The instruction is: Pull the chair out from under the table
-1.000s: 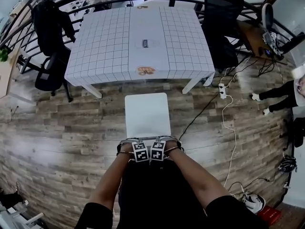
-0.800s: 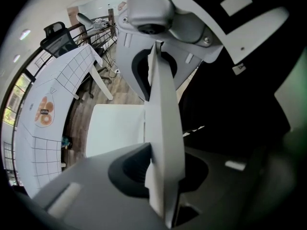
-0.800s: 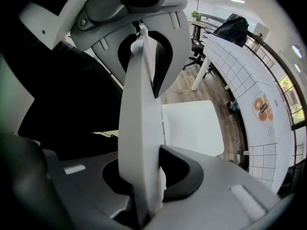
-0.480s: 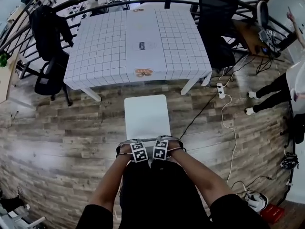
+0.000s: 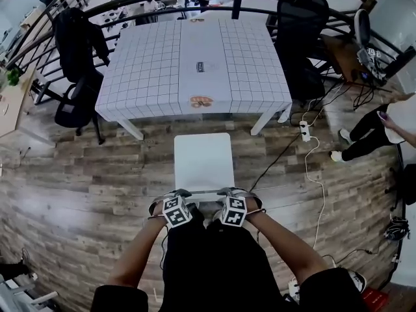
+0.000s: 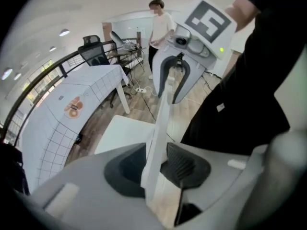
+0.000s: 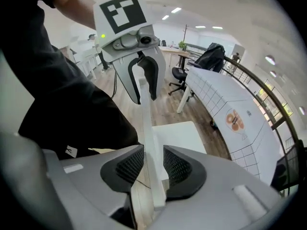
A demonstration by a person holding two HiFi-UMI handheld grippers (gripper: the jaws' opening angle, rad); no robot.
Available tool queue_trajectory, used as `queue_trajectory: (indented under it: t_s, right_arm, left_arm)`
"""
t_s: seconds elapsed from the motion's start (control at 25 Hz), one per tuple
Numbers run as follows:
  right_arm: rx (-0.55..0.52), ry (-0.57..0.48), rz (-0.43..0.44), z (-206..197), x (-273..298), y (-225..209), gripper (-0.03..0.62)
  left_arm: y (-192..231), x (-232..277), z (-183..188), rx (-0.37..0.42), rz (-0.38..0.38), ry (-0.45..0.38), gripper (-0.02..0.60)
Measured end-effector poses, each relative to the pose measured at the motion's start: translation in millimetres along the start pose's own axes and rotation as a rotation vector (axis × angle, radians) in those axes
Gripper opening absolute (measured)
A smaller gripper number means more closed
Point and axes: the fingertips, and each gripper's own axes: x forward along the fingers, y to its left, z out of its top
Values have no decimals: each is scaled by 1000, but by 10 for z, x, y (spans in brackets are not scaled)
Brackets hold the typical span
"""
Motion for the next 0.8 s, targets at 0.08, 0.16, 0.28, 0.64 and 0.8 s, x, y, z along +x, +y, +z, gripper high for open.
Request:
queue_trajectory:
  t_s: [0.08,0.16,0.28,0.64,0.8]
  right_arm:
    - [27,-60,-35,74,-61,20,121]
    - [80,-156,-70,101,-110,29,118]
    - [192,-351,-117,256,-454,-169,115]
    - [372,-717,-314,1089,-2193,-129,75]
    - [464,-811,-373,981,-2106,-730,15]
  left_arm:
    - [2,-102,72,-68,34,-91,135]
    - [-22,-118,179,-142,81,-199,130]
    - [103,-373,509,-238,162,-385,121]
    - [-93,-2146,1247,-306,396,-881,38]
    - [463,-2018,1342,-430,435,-946,11]
